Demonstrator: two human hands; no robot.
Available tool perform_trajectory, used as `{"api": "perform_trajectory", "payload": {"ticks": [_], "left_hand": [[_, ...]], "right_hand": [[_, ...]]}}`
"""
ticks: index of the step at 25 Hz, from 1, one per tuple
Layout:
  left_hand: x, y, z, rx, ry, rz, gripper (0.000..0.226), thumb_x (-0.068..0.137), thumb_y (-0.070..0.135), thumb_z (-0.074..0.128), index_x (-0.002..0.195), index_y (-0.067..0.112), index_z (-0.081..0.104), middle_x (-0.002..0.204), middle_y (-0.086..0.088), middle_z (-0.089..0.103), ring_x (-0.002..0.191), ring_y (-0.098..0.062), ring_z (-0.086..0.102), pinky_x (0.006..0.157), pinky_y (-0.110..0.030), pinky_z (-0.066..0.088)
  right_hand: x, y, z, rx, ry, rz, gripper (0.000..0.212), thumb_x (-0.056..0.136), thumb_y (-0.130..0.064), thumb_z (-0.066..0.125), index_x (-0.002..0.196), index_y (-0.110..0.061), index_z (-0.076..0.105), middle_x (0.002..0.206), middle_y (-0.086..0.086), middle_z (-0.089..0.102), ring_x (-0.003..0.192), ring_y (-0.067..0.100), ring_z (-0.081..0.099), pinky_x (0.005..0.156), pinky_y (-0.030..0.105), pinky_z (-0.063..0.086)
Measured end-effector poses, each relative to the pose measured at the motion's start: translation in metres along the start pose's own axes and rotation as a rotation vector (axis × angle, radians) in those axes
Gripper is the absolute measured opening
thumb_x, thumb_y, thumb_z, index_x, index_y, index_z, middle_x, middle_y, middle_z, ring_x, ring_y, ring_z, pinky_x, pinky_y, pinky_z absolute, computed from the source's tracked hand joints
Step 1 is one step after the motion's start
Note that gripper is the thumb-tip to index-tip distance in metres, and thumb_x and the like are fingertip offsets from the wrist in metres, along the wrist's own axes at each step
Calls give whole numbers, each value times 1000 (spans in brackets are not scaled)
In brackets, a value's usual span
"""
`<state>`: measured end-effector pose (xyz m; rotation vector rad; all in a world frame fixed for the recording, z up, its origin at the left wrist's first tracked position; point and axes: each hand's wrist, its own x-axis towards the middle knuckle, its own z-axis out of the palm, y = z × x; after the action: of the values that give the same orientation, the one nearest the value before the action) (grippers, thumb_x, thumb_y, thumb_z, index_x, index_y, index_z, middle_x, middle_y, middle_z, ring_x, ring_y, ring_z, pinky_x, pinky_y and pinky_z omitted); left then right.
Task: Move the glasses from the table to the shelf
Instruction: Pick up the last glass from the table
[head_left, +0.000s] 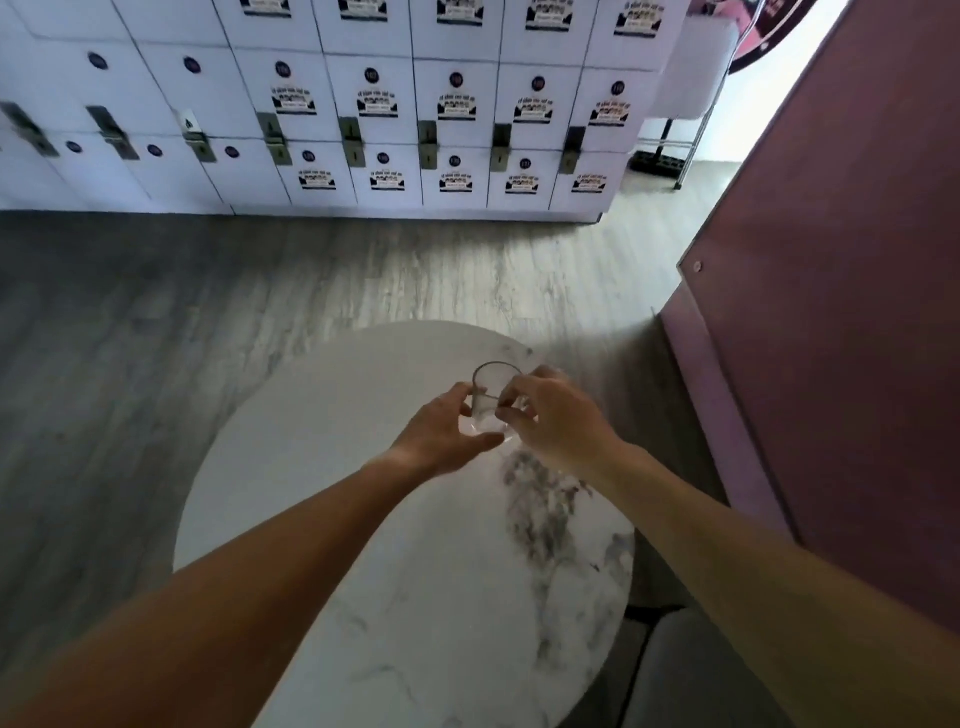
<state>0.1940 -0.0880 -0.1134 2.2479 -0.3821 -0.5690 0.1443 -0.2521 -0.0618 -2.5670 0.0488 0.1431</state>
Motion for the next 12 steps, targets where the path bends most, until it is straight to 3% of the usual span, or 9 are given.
{"api": "perform_trajectory", "payload": {"ticks": [5, 10, 12], "left_hand": [[-14, 108, -3, -92, -63, 200, 73, 68, 43, 86, 130, 25, 52, 125, 0, 63, 101, -19, 68, 91, -42, 56], [-56, 228, 42, -92, -203, 404, 73, 65, 42, 88, 128, 25, 54, 123, -3, 66, 109, -25, 65, 93, -47, 55], [-89, 280, 75, -80, -281, 529, 69, 62, 44, 87, 123, 28, 56, 118, 1, 68, 106, -23, 67, 93, -42, 56]], "right_hand": [[-59, 6, -90, 1, 173, 88, 16, 93, -34, 61, 105, -26, 67, 104, -4, 55, 89, 16, 59, 74, 26, 49], [-169, 34, -175, -60, 370, 165, 14, 90, -29, 64, 101, -22, 69, 98, -2, 59, 80, 12, 57, 67, 23, 41], [-237, 44, -205, -58, 478, 230, 16, 88, -28, 68, 101, -19, 70, 92, -5, 54, 75, 10, 52, 64, 22, 40]]}}
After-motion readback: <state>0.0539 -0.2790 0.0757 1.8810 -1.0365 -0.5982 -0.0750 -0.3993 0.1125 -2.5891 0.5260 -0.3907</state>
